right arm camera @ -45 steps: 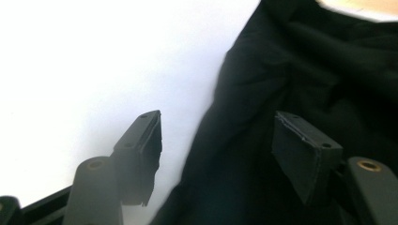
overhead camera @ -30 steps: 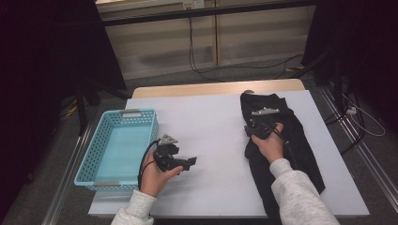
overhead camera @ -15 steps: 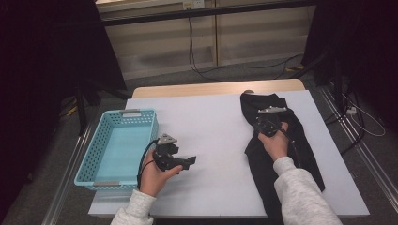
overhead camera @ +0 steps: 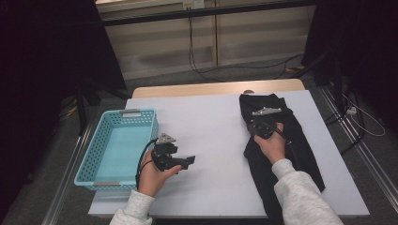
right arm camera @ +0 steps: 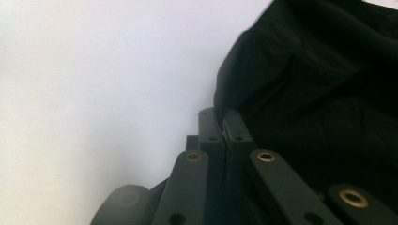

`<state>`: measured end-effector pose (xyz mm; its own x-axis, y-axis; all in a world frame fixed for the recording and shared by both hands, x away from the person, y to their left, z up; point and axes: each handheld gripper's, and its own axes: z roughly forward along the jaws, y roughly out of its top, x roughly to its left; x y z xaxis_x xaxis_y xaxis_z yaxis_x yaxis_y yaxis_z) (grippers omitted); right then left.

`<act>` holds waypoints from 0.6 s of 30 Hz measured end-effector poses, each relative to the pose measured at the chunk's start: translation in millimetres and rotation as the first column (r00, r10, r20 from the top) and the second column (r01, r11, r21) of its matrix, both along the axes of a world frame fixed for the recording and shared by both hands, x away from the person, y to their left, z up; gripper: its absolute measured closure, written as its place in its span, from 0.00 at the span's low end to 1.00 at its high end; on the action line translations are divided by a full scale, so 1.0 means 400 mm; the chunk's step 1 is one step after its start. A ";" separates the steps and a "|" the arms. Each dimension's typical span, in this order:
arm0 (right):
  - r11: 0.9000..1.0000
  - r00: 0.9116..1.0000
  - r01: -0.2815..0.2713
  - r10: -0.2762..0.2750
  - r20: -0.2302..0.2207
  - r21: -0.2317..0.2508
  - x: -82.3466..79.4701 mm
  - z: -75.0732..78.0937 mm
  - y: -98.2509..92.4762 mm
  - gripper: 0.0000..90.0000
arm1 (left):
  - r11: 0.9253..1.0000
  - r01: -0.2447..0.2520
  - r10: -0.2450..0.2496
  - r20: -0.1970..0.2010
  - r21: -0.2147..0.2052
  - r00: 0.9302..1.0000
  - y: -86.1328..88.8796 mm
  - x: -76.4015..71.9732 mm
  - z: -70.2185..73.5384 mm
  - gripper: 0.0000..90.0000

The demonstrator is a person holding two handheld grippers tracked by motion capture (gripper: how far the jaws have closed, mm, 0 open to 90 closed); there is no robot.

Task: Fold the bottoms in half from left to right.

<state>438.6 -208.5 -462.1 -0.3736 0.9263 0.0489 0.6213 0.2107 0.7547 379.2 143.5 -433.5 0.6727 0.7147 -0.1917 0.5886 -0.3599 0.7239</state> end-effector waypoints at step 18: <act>0.991 0.991 -0.135 0.135 0.019 0.012 -0.024 0.014 0.114 0.99 | 1.000 -0.002 0.002 -0.005 -0.002 1.000 0.004 0.003 0.001 0.17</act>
<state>429.1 -162.9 -456.5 -0.4962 0.8666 0.0525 0.5740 0.2821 0.7687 380.3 145.3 -433.0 0.6699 0.7159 -0.1967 0.5934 -0.3571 0.7214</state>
